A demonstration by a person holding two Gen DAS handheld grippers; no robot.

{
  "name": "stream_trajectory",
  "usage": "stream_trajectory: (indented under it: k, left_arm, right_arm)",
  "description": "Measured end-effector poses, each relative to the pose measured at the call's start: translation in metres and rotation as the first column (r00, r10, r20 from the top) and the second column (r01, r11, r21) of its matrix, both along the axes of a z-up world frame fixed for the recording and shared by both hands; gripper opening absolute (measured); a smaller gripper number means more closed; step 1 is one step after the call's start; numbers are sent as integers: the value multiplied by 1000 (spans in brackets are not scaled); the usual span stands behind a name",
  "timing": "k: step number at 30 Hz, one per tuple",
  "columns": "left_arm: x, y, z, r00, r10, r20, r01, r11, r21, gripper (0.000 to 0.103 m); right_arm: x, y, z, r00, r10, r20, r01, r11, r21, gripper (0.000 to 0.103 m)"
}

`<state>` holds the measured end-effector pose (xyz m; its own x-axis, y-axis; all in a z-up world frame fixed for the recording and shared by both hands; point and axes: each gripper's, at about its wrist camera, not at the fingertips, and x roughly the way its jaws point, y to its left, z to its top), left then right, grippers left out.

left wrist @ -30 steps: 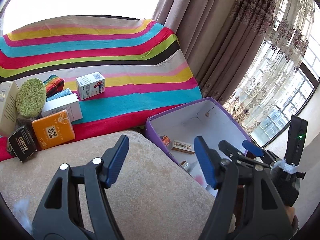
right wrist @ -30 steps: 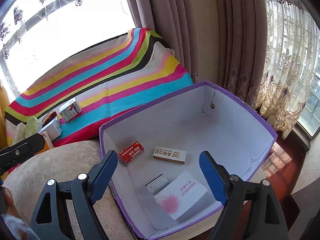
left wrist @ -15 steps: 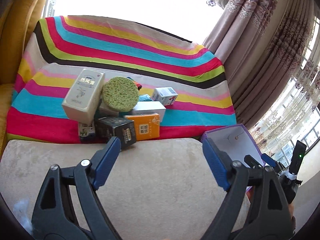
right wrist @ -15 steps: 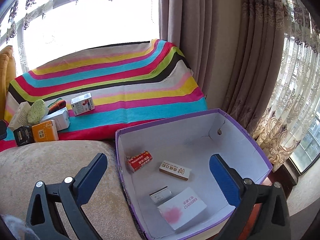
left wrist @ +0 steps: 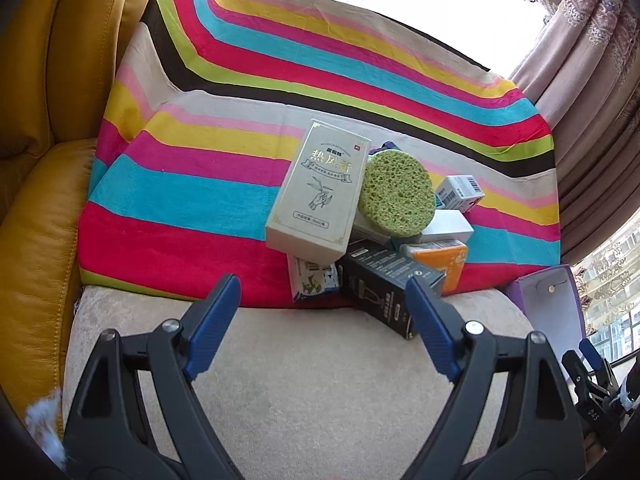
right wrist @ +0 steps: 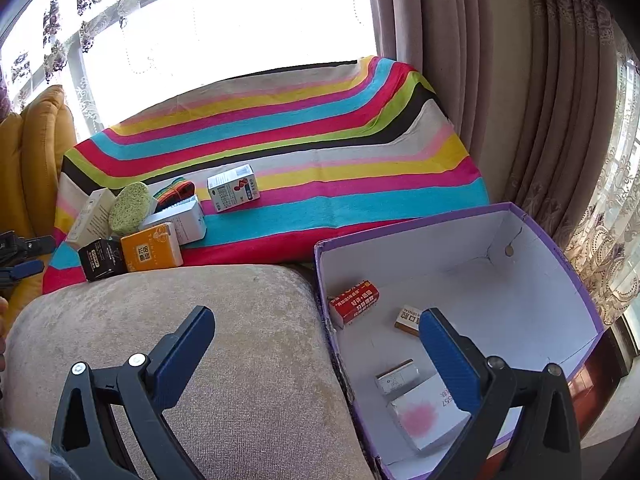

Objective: Organize objects
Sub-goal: 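Return the left tool to the pile and grasp the beige box, then grasp the green round sponge with the right tool while the left tool holds the beige box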

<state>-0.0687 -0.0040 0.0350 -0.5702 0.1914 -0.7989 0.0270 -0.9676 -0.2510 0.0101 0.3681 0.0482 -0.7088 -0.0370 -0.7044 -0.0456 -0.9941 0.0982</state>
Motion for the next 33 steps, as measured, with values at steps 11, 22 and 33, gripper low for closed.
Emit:
stream_trajectory:
  k: [11, 22, 33]
  left_arm:
    - [-45, 4, -22, 999, -3, 53, 7, 998, -58, 73]
    - [-29, 3, -19, 998, -4, -67, 2, 999, -37, 57]
    - [-9, -37, -15, 971, 147, -188, -119, 981, 154, 54]
  right_arm:
    - [-27, -39, 9, 995, 96, 13, -96, 994, 57, 103]
    - [-72, -101, 21, 974, 228, 11, -228, 967, 112, 103]
    - [-124, -175, 18, 943, 329, 48, -332, 939, 89, 103]
